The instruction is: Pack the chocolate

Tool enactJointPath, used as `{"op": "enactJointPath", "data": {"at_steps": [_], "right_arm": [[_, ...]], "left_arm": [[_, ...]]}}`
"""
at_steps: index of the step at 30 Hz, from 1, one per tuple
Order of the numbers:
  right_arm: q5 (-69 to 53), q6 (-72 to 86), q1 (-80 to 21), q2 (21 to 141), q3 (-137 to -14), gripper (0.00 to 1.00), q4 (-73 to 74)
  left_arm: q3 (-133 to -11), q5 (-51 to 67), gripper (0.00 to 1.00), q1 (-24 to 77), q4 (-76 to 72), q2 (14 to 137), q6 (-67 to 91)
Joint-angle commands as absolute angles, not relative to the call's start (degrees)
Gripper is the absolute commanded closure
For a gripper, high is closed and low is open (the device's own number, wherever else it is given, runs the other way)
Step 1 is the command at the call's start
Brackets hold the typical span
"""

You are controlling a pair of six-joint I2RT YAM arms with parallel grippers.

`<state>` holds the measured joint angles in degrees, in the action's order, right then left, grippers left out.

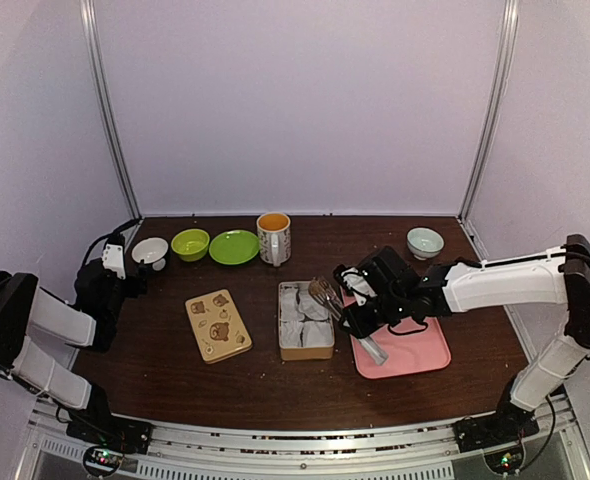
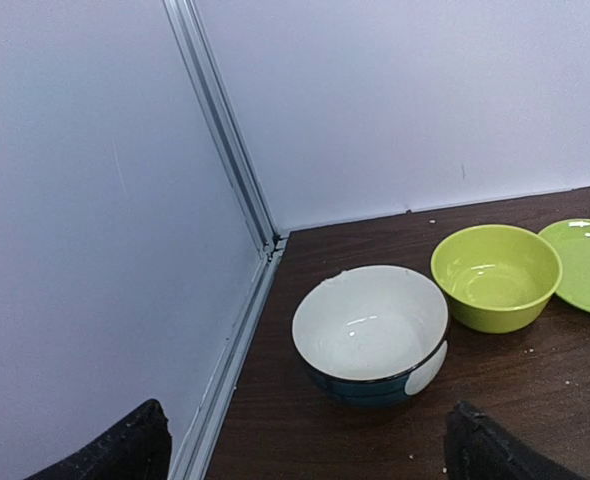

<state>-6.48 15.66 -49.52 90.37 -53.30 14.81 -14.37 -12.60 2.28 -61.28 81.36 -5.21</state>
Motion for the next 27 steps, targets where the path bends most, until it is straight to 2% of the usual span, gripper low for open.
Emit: {"op": "enactJointPath", "data": {"at_steps": [1,6,15,27], "right_arm": [[-4.0,17.1,-49.7,90.9,-55.4,0.69,13.2],[-4.0,17.7,-49.8,92.0,-56.3,0.66,12.7],[-3.6,18.3,-49.7,91.9,-56.2,0.55,11.9],[-0.3,20.4,-49.2,88.4,-52.8,0.56,9.9]], "left_arm": [[-15.2,-11.9,0.02,1.8,-64.2,81.7,-4.8],[-15.2,-12.0,0.02,1.8,-64.2,81.7,-4.8],[-15.3,-12.0,0.02,1.9,-64.3,81.7,-4.7],[-15.2,-11.9,0.02,1.9,-64.3,81.7,-4.7]]}}
